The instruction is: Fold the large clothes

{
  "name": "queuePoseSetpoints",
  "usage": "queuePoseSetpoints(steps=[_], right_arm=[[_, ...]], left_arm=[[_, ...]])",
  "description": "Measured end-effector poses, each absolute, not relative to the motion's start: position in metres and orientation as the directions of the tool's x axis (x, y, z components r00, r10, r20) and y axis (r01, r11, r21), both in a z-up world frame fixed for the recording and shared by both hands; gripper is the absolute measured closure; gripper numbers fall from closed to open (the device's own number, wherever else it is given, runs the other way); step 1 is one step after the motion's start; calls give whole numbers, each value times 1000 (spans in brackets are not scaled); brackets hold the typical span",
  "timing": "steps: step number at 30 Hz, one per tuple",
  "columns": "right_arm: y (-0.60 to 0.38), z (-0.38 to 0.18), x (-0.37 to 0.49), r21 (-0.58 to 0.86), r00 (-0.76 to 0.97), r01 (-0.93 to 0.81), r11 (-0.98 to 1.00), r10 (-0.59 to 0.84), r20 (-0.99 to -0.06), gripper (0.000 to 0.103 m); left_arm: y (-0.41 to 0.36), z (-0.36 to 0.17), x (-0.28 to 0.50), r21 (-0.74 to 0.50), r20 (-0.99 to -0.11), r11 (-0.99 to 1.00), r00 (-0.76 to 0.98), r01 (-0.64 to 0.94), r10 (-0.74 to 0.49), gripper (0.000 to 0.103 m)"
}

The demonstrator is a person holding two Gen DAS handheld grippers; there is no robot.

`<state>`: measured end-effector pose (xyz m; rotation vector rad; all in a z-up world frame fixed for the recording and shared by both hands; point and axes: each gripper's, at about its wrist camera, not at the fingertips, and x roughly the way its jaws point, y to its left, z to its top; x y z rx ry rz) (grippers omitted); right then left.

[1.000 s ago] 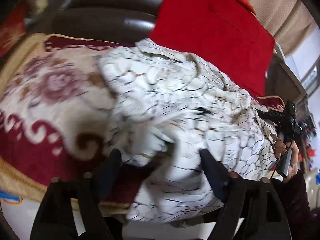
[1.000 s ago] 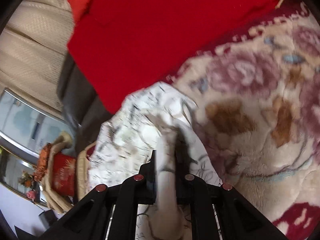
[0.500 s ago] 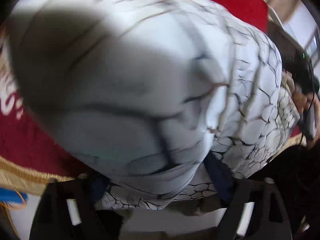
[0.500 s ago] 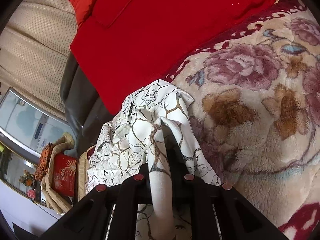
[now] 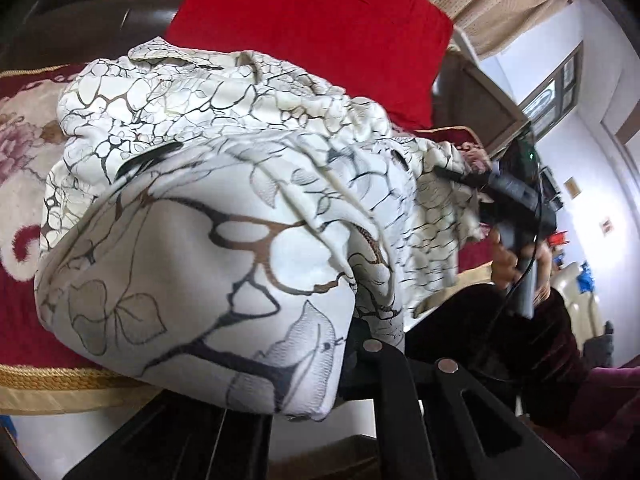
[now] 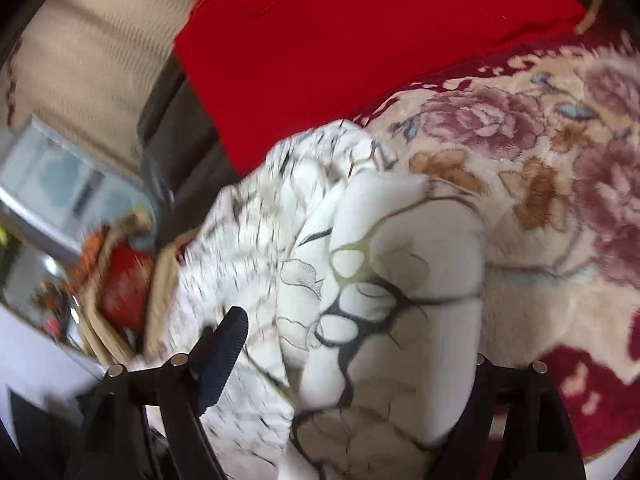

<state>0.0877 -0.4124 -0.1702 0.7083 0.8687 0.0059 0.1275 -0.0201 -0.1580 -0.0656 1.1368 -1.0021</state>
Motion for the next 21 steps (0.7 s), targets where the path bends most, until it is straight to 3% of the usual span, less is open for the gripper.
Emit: queuePoseSetpoints(steps=[1, 2, 4, 8, 13, 18, 21], right_arm=[[-408, -167, 84, 532, 650, 273, 801, 254, -716, 64], [-406, -164, 79, 492, 633, 280, 824, 227, -740, 81], [-406, -163, 70, 524, 603, 276, 806, 279, -747, 90], [-400, -147, 60, 604, 585, 211, 769, 396, -708, 91], [-417, -108, 76, 739, 687, 117, 664, 483, -543, 91], [-469, -93, 137, 853, 811, 146, 500, 433, -393, 91], [-499, -113, 182, 901, 851, 196, 386, 389, -352, 86]], left_arm=[[-16, -157, 125, -528, -712, 577, 46, 623, -701, 95], [-13, -155, 125, -546, -701, 569, 36, 615, -712, 95], [-9, -147, 125, -585, -676, 547, 13, 598, -737, 95], [3, -115, 116, -627, -617, 493, 2, 603, -787, 95], [31, -55, 166, -661, -527, 483, 103, 575, -844, 95], [29, -35, 270, -655, -564, 572, 184, 494, -805, 94], [18, -66, 360, -703, -615, 625, 153, 338, -774, 92]])
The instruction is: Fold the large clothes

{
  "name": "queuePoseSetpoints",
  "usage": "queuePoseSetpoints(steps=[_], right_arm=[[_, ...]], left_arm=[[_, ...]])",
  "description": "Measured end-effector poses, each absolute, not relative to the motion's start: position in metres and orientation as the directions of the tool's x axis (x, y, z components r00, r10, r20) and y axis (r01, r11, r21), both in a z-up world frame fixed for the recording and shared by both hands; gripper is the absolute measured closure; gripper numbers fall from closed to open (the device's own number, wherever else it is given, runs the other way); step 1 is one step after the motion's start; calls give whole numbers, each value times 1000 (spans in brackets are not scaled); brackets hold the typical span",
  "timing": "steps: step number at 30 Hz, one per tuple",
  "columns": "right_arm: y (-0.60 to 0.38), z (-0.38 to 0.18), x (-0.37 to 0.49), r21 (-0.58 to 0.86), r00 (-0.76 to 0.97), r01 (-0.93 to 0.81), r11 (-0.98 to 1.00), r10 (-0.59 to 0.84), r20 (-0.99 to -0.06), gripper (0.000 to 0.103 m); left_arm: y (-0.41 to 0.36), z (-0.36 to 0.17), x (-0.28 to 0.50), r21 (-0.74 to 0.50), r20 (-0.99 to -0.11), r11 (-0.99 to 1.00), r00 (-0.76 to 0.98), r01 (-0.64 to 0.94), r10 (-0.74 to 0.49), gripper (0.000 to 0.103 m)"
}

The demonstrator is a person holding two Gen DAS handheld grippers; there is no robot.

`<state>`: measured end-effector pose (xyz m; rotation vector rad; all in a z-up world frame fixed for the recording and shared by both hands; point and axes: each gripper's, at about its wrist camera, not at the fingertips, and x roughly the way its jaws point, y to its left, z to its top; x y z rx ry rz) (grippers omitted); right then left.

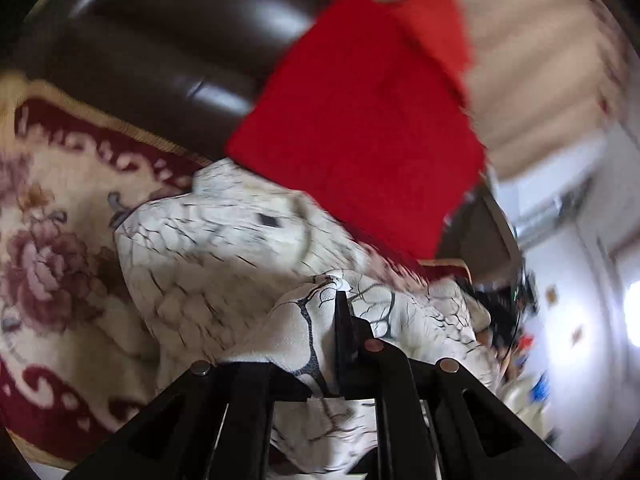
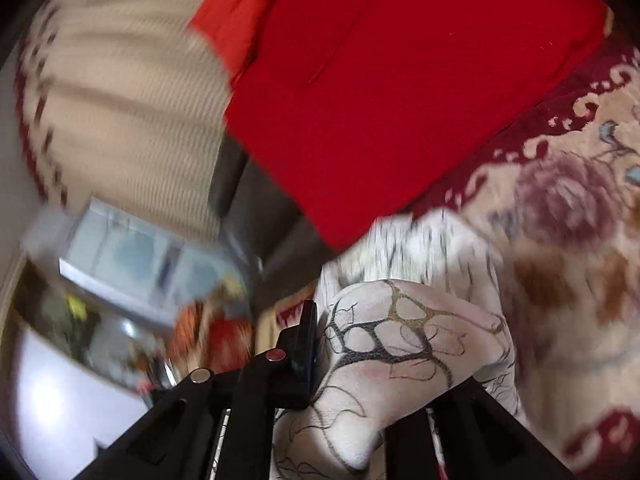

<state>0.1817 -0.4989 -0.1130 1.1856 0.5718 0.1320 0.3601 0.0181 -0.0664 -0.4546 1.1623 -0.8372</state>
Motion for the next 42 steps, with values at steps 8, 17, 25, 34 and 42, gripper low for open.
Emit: queuePoseSetpoints(steps=[8, 17, 25, 34, 42], right_arm=[[-541, -218, 235, 955, 916, 292, 50, 274, -294, 6], [-493, -181, 210, 891, 908, 216, 398, 253, -333, 14], [-405, -150, 201, 730, 850, 158, 665, 285, -443, 26], [-396, -176, 191, 694, 775, 225, 684, 306, -553, 38], [-413, -218, 179, 665, 648, 368, 650, 333, -685, 92]], left_arm=[[43, -194, 435, -826, -561, 554, 68, -102, -825, 85], [129, -131, 375, -899, -381, 438, 476, 10, -792, 19], [43, -127, 286, -654, -608, 714, 389, 248, -692, 19], [14, -182, 287, -273, -824, 954, 482, 123, -298, 19], [64, -190, 268, -414, -803, 909, 483, -35, -348, 20]])
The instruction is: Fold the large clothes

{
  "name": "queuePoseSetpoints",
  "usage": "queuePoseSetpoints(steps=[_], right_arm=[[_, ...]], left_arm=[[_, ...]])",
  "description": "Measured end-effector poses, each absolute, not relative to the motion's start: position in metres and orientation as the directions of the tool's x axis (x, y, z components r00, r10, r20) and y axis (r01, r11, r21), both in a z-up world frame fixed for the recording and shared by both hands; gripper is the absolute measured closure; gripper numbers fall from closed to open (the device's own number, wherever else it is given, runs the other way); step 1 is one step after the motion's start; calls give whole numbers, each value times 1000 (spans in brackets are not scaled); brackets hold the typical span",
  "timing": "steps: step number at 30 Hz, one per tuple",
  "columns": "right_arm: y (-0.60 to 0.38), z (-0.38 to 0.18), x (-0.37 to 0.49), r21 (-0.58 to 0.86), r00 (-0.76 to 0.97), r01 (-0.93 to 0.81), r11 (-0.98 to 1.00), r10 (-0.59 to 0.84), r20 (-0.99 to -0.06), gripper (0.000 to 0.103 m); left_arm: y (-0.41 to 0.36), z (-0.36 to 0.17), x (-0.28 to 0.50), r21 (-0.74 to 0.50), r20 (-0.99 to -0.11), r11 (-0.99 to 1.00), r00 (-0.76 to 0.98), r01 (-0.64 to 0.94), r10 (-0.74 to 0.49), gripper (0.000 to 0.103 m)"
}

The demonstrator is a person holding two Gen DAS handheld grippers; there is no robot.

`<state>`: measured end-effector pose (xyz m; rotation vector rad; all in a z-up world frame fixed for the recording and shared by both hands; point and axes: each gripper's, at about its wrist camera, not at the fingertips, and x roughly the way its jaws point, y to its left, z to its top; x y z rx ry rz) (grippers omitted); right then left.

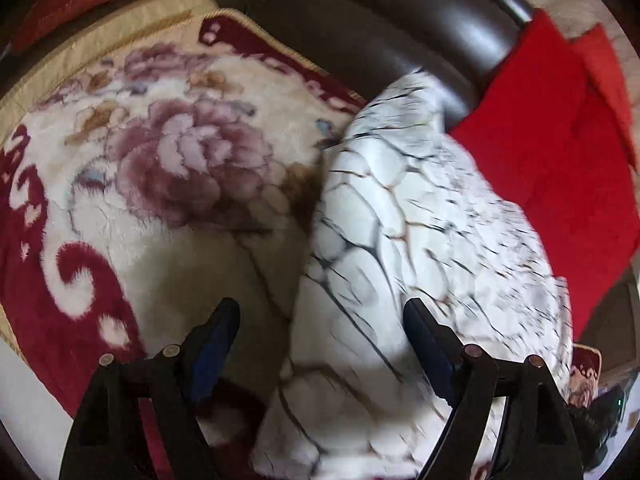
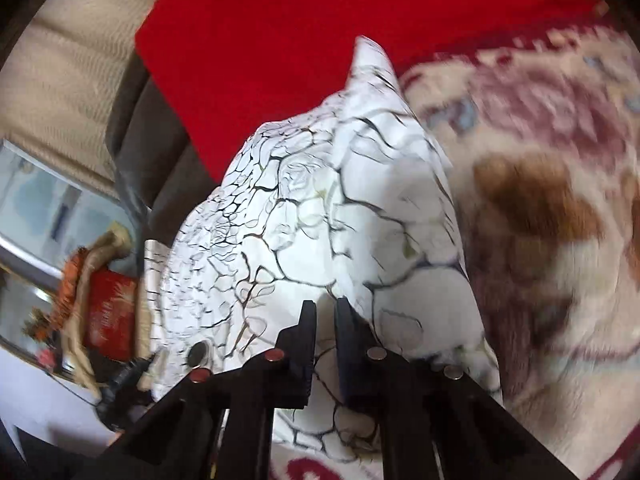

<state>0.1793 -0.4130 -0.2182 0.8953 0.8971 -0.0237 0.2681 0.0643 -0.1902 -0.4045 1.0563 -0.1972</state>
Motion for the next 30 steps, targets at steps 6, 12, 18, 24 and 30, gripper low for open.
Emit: queuePoseSetpoints(steps=[6, 12, 18, 24, 30], right_arm=[[-387, -171, 163, 556, 740, 270, 786, 200, -642, 87], [-392, -194, 177, 504, 654, 406, 762, 143, -743, 88], [-406, -174, 174, 546, 706, 378, 748, 148, -692, 87], [-435, -163, 207, 555, 750, 412, 722, 76, -656, 86], [-468, -219, 240, 546, 626, 520, 656, 143, -767, 85]], left_arm=[[33, -154, 225, -404, -664, 896, 615, 183, -425, 17], [14, -193, 241, -266, -801, 953, 518, 143, -301, 13], [16, -174, 258, -292, -787, 944, 522, 154, -329, 13], [-10, -165, 321, -231, -811, 960, 513, 159, -280, 13], [-19, -195, 363, -183, -896, 979, 396, 89, -203, 13]])
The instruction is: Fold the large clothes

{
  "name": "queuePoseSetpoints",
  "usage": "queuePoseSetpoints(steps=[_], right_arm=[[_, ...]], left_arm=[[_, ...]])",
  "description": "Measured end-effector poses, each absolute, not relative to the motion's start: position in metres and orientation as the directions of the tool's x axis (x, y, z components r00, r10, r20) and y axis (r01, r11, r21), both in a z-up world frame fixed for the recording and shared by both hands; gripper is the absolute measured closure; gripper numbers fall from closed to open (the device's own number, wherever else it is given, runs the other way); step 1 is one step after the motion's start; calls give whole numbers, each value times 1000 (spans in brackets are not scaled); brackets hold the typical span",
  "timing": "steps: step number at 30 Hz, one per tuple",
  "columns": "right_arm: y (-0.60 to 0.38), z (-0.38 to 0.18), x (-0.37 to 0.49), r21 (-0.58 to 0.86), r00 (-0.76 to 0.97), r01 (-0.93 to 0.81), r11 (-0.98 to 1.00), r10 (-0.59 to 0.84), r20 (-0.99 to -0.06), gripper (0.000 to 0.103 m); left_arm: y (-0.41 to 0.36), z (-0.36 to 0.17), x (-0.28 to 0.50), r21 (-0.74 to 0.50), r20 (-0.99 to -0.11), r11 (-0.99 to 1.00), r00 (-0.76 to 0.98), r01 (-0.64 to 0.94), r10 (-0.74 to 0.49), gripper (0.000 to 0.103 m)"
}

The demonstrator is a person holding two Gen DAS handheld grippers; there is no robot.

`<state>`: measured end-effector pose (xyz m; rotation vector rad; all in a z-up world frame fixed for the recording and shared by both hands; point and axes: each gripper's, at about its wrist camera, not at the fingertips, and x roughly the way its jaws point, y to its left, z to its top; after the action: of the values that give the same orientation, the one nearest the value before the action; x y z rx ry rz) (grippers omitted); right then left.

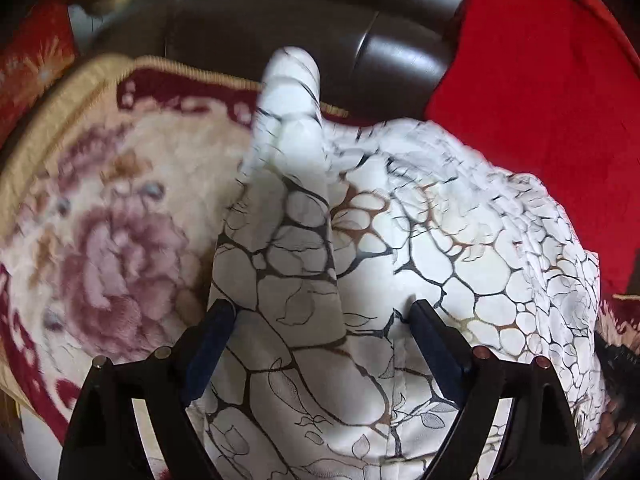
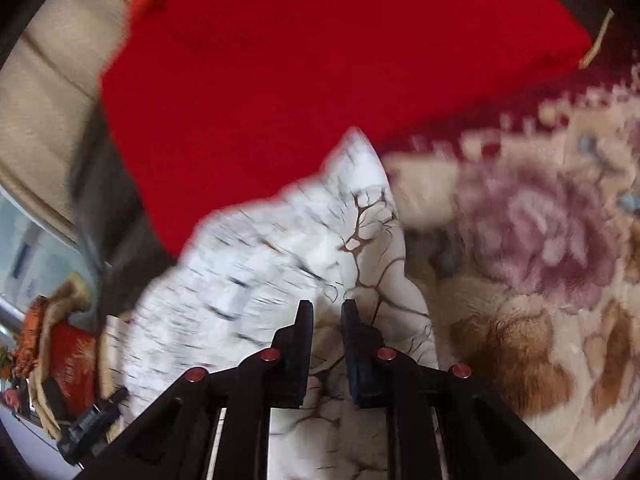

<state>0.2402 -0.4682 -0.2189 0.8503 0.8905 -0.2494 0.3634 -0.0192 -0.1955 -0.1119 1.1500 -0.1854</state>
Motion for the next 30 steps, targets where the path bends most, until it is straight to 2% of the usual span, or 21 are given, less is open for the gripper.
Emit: queuePoseSetpoints(steps=[2, 5, 11, 14, 18, 22, 25, 30], right_arm=[[-477, -221, 236, 595, 648, 520, 613, 172, -742, 85], [-475, -200, 221, 574, 682, 491, 656, 120, -721, 84], [-431, -162, 195, 584, 755, 295, 757, 191, -628, 83], [-402, -153, 186, 554, 742, 260, 791, 204, -639, 83], [-378, -161, 185, 472, 696, 320, 821, 135, -706, 83], [-375, -184, 187, 449, 620, 374, 811, 142, -772, 85], [-374, -180, 184, 464, 644, 363, 808, 142, -752, 84], [-368, -172, 171, 488, 680, 339, 805, 149, -718, 83]], left_arm=[[-16, -196, 362, -193, -900, 978, 385, 73, -207, 13], [-6, -183, 342, -223, -873, 971, 426, 85, -238, 13], [33, -162, 275, -272, -810, 961, 530, 43, -253, 13], [52, -160, 244, -286, -796, 958, 553, 14, -246, 13], [71, -164, 220, -324, -793, 945, 555, -36, -251, 13], [79, -177, 203, -446, -792, 893, 492, -58, -363, 13], [75, -189, 197, -555, -759, 830, 442, -56, -477, 13], [65, -213, 197, -696, -692, 705, 394, -138, -605, 13]])
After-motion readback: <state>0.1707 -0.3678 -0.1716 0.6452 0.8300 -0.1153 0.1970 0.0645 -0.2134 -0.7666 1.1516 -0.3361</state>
